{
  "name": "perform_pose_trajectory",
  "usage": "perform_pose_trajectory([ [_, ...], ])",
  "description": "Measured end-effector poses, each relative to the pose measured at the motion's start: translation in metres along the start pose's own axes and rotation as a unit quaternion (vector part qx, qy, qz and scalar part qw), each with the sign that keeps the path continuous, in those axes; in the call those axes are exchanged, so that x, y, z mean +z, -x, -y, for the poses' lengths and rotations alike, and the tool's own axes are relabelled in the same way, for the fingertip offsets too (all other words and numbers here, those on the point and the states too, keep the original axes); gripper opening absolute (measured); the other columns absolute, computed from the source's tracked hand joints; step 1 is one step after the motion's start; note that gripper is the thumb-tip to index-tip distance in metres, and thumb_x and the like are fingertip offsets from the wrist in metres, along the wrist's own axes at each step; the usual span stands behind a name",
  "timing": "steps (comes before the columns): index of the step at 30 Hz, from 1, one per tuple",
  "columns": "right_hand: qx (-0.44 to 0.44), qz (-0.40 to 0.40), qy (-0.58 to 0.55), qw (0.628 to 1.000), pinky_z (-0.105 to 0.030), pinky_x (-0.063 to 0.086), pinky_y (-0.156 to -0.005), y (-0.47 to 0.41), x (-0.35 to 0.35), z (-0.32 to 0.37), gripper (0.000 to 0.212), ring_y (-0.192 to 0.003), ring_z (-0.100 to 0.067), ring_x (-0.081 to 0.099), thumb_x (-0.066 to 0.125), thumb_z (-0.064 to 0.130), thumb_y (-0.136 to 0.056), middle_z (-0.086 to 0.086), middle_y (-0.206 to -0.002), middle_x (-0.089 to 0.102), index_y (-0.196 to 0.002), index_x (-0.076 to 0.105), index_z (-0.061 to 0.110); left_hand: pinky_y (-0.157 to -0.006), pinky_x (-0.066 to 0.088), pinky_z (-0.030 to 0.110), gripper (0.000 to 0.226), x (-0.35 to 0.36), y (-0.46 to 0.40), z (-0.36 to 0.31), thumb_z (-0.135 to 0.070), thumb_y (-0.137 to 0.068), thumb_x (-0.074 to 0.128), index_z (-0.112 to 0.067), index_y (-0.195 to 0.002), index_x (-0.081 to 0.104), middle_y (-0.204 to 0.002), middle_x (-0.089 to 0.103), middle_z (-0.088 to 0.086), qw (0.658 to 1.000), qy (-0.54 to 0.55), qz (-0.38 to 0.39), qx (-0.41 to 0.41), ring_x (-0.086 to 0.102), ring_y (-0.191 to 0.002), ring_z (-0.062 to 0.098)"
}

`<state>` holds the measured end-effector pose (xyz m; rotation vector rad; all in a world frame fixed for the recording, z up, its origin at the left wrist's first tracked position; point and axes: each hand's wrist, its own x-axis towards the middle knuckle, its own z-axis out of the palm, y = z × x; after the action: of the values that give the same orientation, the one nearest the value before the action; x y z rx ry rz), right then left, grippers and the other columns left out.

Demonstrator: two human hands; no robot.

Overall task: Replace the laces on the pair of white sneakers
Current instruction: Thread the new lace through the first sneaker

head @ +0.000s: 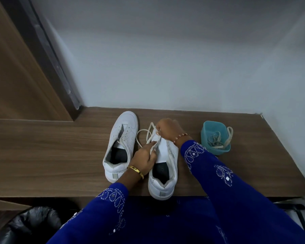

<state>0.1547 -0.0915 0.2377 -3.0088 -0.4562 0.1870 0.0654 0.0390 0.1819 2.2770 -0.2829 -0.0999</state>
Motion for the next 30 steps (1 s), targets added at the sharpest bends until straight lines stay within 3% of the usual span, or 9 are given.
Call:
perform_pose_trajectory([
  [5,-0.013,0.015,0.046,0.999,-0.037,0.040,-0.091,-0.008,-0.002,0.009,0.044,-0.100,-0.026,0.059,0.054,0.012,-0.088,-0.006,-0.092,0.064,-0.055,0.027,0.024,-0.090,0.037,0.021,0.056,0.003,0.000,0.001,-0.034,-0.087,0.027,-0.012,-0.134,0.047,-0.128,0.058,0.012,1.000,0.014,-0.016,-0.002,0.053,-0.116,0.026],
  [11,-0.066,0.076,0.121,0.987,-0.039,0.040,-0.090,-0.010,-0.013,0.019,0.024,-0.100,-0.027,0.060,0.049,0.007,-0.089,-0.007,-0.088,0.057,-0.067,0.046,0.018,-0.070,0.032,0.021,0.050,0.006,0.002,-0.003,-0.028,-0.084,0.028,-0.002,-0.114,0.058,-0.103,0.065,0.020,0.997,0.049,-0.056,-0.018,0.059,-0.095,0.033],
  [13,-0.088,0.091,0.157,0.979,-0.042,0.036,-0.095,-0.011,-0.018,0.022,0.014,-0.093,-0.025,0.060,0.047,0.005,-0.090,-0.006,-0.086,0.058,-0.081,0.054,0.013,-0.067,0.031,0.021,0.050,0.006,0.003,-0.004,-0.028,-0.084,0.028,0.002,-0.109,0.059,-0.098,0.065,0.022,0.996,0.059,-0.067,-0.017,0.059,-0.091,0.035],
  [15,-0.094,0.105,0.180,0.974,-0.044,0.031,-0.101,-0.011,-0.021,0.025,0.021,-0.075,-0.021,0.057,0.044,0.003,-0.091,-0.002,-0.071,0.049,-0.072,0.049,0.011,-0.069,0.032,0.022,0.051,0.006,0.004,-0.004,-0.029,-0.085,0.028,0.003,-0.110,0.059,-0.100,0.065,0.023,0.995,0.059,-0.074,-0.020,0.059,-0.092,0.035],
  [17,-0.088,0.104,0.200,0.970,-0.045,0.031,-0.103,-0.012,-0.021,0.028,0.029,-0.071,-0.021,0.054,0.042,0.001,-0.091,0.002,-0.064,0.042,-0.064,0.043,0.011,-0.066,0.031,0.023,0.051,0.005,0.004,-0.004,-0.029,-0.084,0.028,0.004,-0.107,0.060,-0.096,0.065,0.025,0.995,0.057,-0.078,-0.019,0.059,-0.089,0.037],
  [20,-0.082,0.106,0.199,0.971,-0.045,0.030,-0.102,-0.015,-0.018,0.033,0.019,-0.098,-0.025,0.058,0.040,0.002,-0.092,-0.001,-0.087,0.061,-0.082,0.056,0.008,-0.067,0.035,0.028,0.050,0.005,0.003,-0.004,-0.029,-0.083,0.028,0.004,-0.104,0.060,-0.093,0.065,0.026,0.995,0.057,-0.083,-0.022,0.059,-0.087,0.038],
  [22,-0.067,0.113,0.173,0.976,-0.044,0.031,-0.101,-0.017,-0.016,0.032,0.020,-0.104,-0.026,0.058,0.041,0.002,-0.092,-0.005,-0.103,0.064,-0.094,0.060,0.007,-0.069,0.038,0.030,0.051,0.005,0.002,-0.001,-0.030,-0.083,0.028,0.001,-0.107,0.060,-0.095,0.065,0.024,0.995,0.056,-0.083,-0.026,0.059,-0.088,0.037],
  [26,-0.036,0.104,0.123,0.986,-0.038,0.043,-0.086,-0.014,-0.010,0.021,0.018,-0.089,-0.028,0.058,0.046,0.003,-0.090,-0.009,-0.086,0.059,-0.074,0.053,0.008,-0.067,0.036,0.029,0.052,0.007,0.001,0.000,-0.031,-0.083,0.028,0.000,-0.109,0.060,-0.095,0.066,0.024,0.995,0.047,-0.086,-0.018,0.059,-0.087,0.037],
  [30,-0.013,0.158,0.045,0.986,-0.029,0.040,-0.067,-0.029,0.007,0.007,0.037,-0.071,-0.023,0.047,0.052,0.007,-0.088,-0.001,-0.060,0.040,-0.056,0.034,0.014,-0.062,0.029,0.028,0.056,0.008,0.000,0.001,-0.033,-0.082,0.025,-0.003,-0.116,0.058,-0.087,0.064,0.025,0.995,0.017,-0.096,-0.011,0.058,-0.082,0.038],
])
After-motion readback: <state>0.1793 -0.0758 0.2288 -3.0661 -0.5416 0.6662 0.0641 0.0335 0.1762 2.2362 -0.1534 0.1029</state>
